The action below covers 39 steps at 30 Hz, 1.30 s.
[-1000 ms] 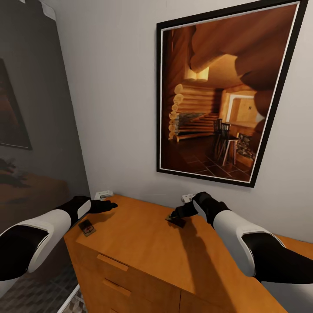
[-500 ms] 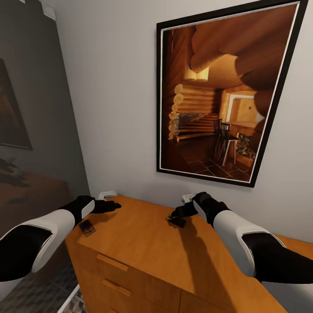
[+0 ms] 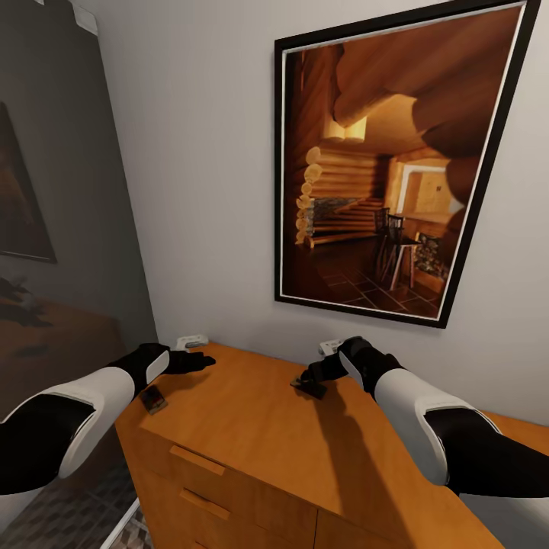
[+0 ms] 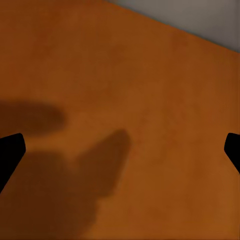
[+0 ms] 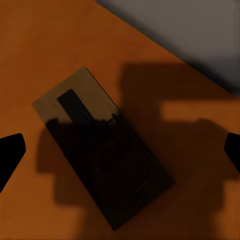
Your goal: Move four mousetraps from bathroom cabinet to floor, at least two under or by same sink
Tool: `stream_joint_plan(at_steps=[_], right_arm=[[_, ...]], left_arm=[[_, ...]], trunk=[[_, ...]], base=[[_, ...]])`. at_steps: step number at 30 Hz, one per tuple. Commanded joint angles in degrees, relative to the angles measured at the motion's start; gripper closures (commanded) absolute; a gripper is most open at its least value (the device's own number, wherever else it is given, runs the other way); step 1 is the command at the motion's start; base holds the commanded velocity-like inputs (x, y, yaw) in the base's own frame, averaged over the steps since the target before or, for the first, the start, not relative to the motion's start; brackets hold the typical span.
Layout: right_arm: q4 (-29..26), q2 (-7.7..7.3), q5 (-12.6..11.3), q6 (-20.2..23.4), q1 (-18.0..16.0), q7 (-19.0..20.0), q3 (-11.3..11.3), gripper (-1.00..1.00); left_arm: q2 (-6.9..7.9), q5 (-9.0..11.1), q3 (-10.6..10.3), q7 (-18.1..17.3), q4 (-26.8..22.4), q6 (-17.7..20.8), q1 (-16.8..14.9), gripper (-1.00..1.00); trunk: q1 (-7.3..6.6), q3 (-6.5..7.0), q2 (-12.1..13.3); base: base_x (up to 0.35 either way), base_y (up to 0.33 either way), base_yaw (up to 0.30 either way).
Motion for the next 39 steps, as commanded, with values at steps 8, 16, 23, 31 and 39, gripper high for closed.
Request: stream_joint_plan(at_steps=[8,16,23,31,39], right_arm=[[-0.12,0.03,0.58,0.16,-0.04,0.51,0.34,-1.00],[-0.11,-0.02,0.58,0.01,-0.01,0.52,0.34,-1.00],[-0.11,0.01,0.58,-0.03,0.01,0.52,0.34,-1.00],[-0.11,0.06,0.58,-0.02,0.02,0.54,0.34,-1.00],[-0.09,0.11,0.52,-0.12,-0.02,0.53,0.34,-1.00]], left_arm=[[0.02,0.55,-0.45,-0.11,-0.11,0.35,-0.02,-1.00],[0.02,0.55,-0.47,-0.14,-0.22,0.32,-0.01,-1.00],[0.02,0.55,-0.45,-0.12,-0.26,0.32,-0.03,-1.00],[0.02,0.55,-0.45,-0.11,-0.27,0.36,-0.02,-1.00],[0.02,0.55,-0.45,-0.11,-0.27,0.32,-0.02,-1.00]], trunk=[[1.55,-1.34,-2.88],[1.55,-1.34,-2.88],[1.55,-1.34,-2.88],[3.09,-2.60,-5.68],[3.96,-3.31,-7.29]], base=[[0.000,0.000,0.000],[0.000,0.000,0.000],[0.000,0.000,0.000],[0.000,0.000,0.000],[0.000,0.000,0.000]])
